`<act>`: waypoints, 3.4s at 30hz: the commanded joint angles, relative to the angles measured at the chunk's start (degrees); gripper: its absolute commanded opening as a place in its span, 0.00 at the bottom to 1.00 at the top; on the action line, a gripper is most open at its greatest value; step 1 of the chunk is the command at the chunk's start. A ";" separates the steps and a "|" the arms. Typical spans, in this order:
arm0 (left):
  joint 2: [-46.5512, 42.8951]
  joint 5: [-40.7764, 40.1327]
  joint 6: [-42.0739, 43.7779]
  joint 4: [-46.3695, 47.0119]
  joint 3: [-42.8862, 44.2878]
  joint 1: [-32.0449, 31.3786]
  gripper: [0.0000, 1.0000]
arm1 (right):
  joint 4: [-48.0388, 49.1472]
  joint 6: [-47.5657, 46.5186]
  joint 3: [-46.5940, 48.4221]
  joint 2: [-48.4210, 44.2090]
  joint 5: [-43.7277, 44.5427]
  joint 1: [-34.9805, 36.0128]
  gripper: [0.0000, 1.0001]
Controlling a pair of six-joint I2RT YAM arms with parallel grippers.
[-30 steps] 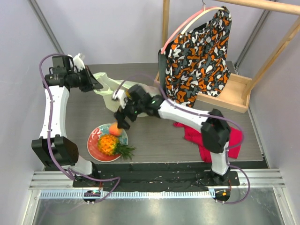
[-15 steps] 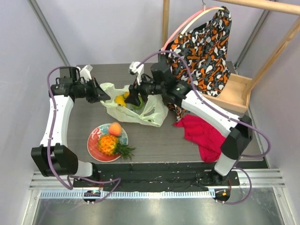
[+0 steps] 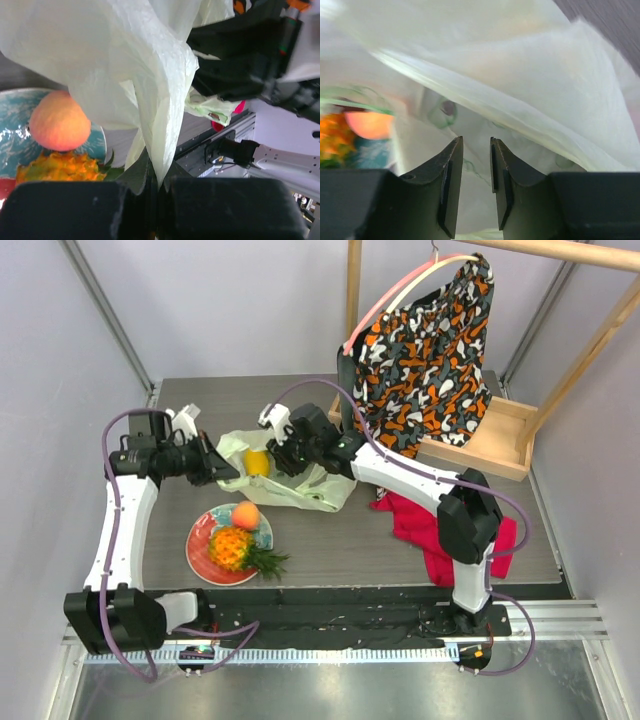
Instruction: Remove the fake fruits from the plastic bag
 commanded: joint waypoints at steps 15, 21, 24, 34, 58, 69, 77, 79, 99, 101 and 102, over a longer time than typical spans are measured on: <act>-8.99 0.91 -3.10 -1.98 -13.34 2.76 0.00 | 3.71 -7.77 -27.11 -19.43 6.98 -0.54 0.40; -7.05 2.93 -3.80 -0.48 -11.40 2.76 0.00 | 4.42 -2.25 -15.24 -8.52 6.10 -0.98 0.57; -6.17 3.11 -3.71 -0.31 -10.17 2.76 0.00 | 4.33 1.80 -10.49 -3.42 7.86 -1.77 0.72; -4.41 5.04 -4.15 0.31 -8.85 2.59 0.00 | 3.54 7.79 2.52 7.57 16.11 -3.88 0.96; -1.25 2.50 -3.62 2.33 -5.87 2.50 0.00 | 2.14 2.35 3.07 3.64 4.97 -5.99 0.36; 9.99 0.48 -2.22 4.35 7.74 2.50 0.00 | -3.75 -4.23 -12.05 -17.28 -16.31 -4.68 0.30; 21.23 -3.48 0.60 2.16 21.81 2.67 0.00 | -7.36 -17.85 -5.03 -15.63 -22.11 4.54 0.29; 22.56 -3.92 0.95 1.37 25.68 2.76 0.00 | -7.27 -21.89 -3.54 -12.57 -21.94 7.53 0.30; 4.64 -1.11 -5.55 5.67 16.82 11.11 0.00 | -1.74 -30.25 20.20 16.54 -7.52 11.23 0.33; 4.03 -0.32 -6.25 5.67 15.50 11.90 0.00 | -0.16 -32.01 19.58 16.89 -6.91 11.67 0.35; 3.77 -0.06 -6.43 5.84 15.15 12.08 0.00 | 0.46 -34.02 19.06 16.89 -6.91 11.76 0.36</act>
